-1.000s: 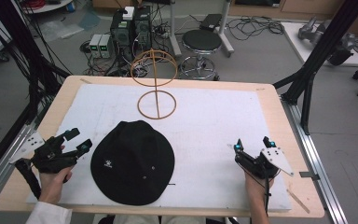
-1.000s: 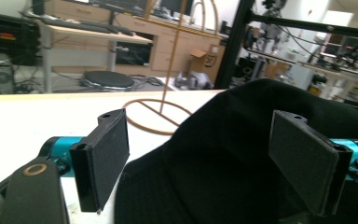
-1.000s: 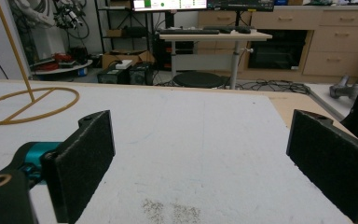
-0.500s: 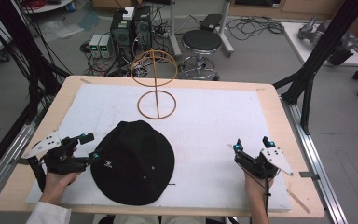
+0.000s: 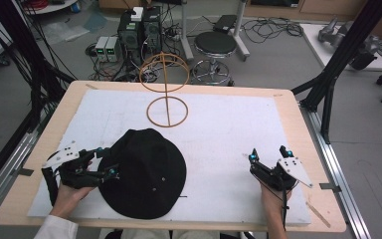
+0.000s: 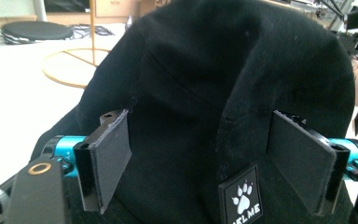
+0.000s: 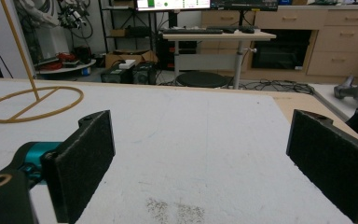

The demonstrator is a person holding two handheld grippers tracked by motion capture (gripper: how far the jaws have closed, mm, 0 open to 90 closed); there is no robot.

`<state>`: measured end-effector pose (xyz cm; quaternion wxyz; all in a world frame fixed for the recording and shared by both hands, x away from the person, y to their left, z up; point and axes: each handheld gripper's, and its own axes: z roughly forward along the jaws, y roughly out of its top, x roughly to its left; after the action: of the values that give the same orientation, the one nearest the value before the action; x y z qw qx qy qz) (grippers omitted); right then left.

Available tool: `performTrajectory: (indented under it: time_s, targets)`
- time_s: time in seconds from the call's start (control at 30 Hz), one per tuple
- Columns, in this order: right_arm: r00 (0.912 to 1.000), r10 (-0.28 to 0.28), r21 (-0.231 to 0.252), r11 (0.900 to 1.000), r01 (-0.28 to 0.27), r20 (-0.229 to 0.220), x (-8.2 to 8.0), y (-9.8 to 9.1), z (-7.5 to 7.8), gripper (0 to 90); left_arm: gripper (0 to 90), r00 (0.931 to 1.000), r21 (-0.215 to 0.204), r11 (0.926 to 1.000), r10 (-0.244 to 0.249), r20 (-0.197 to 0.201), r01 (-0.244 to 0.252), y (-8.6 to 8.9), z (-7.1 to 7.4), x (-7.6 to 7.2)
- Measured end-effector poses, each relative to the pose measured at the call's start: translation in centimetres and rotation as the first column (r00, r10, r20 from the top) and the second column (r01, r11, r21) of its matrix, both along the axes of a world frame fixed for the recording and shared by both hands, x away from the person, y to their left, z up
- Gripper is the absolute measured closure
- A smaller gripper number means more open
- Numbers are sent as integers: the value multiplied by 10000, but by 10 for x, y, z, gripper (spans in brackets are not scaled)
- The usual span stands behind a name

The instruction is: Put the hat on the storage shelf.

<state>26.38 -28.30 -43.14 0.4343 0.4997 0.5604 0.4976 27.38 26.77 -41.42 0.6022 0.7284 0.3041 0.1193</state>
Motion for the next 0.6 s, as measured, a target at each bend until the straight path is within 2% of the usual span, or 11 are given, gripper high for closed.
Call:
performTrajectory:
  time_s: [0.3, 0.43, 0.5, 0.6]
  targets:
    - [10000, 29, -8, 10000, -29, -36, 0, 1, 0, 68, 261, 9985, 326, 9985, -425, -348, 437, -10, -8, 2]
    - [10000, 27, -5, 10000, -27, -50, 0, 0, 0, 68, 327, 9964, 353, 9967, -713, -469, 730, -13, -9, 2]
    - [10000, 62, -17, 10000, -62, -37, 0, 1, 0, 68, 432, 9965, 485, 9964, -669, -504, 694, -14, -10, 2]
    - [10000, 37, -45, 10000, -37, -43, 0, 1, 0, 68, 481, 9957, 456, 9964, -682, -622, 711, -15, -10, 2]
